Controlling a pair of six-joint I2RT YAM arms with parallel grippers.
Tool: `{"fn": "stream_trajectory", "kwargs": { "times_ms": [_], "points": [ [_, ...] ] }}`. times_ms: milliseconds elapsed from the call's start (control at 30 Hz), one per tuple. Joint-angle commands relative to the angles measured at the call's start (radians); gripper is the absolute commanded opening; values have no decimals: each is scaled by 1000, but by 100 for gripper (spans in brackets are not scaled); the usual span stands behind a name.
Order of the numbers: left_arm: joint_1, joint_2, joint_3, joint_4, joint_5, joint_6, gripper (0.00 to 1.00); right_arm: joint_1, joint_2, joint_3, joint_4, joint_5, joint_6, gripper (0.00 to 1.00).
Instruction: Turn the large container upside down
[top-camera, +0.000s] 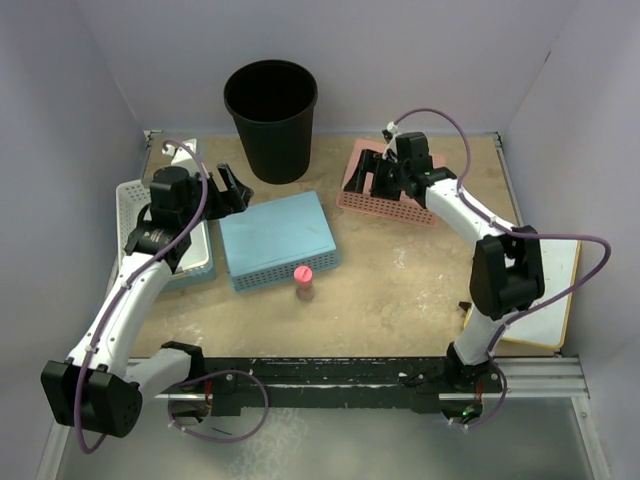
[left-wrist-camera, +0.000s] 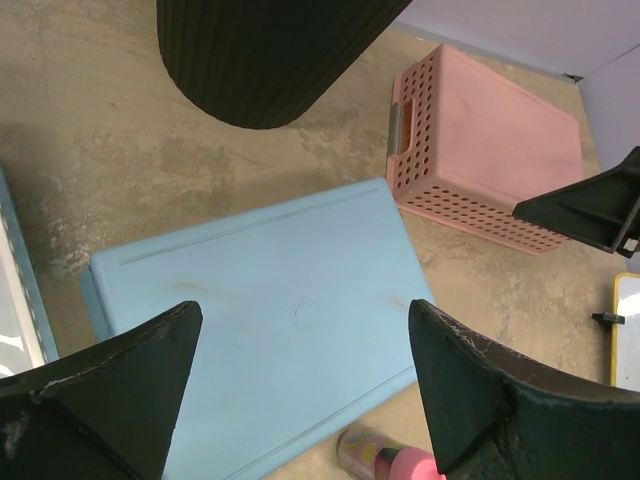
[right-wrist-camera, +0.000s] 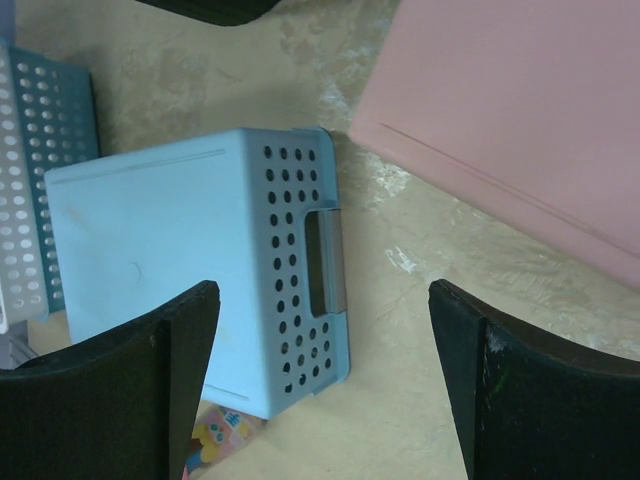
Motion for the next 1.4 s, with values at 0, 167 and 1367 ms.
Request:
{"fn": "stream_trajectory", "kwargs": {
  "times_ms": [0, 167, 1367],
  "points": [
    [4, -19, -16, 47, 26, 11, 81, -17, 24, 0, 40, -16, 29, 87],
    [4, 23, -11, 98, 94, -3, 81, -14, 119, 126, -51, 9, 27, 86],
    [4, -71, -2, -11, 7, 29, 81, 0, 381, 478, -265, 276, -107, 87]
  ]
}}
